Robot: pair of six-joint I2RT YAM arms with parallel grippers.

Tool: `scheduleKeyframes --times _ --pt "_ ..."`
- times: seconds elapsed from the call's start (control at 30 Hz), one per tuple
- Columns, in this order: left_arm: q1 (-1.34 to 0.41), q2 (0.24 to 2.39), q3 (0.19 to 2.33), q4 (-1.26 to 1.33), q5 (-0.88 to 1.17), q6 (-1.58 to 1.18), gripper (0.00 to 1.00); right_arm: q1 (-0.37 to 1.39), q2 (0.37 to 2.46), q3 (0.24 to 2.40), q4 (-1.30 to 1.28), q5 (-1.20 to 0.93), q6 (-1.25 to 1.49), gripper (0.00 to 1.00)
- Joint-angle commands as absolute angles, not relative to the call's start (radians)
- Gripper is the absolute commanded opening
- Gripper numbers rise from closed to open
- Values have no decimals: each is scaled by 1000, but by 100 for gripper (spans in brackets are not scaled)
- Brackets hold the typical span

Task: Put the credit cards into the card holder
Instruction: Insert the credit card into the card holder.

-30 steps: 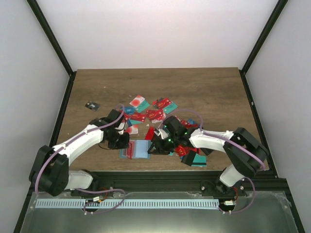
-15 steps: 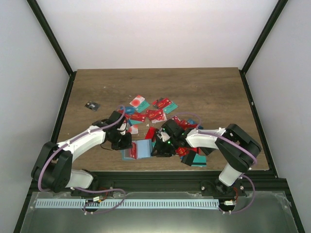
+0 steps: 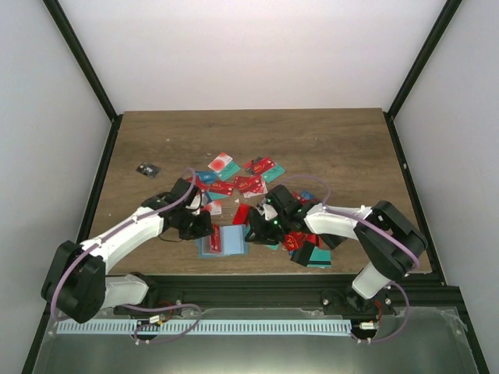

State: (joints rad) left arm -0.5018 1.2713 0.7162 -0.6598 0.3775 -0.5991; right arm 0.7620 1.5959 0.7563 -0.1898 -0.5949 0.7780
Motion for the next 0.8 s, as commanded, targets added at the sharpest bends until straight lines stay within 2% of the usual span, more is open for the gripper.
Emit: scheduleKeyframes --times 0.0,0.77 --pt "-496 1241 695 -641 391 -598 4 756 1575 746 -144 -624 776 37" --pt "-493 1308 634 -490 472 -607 4 756 1692 750 -80 -669 784 36"
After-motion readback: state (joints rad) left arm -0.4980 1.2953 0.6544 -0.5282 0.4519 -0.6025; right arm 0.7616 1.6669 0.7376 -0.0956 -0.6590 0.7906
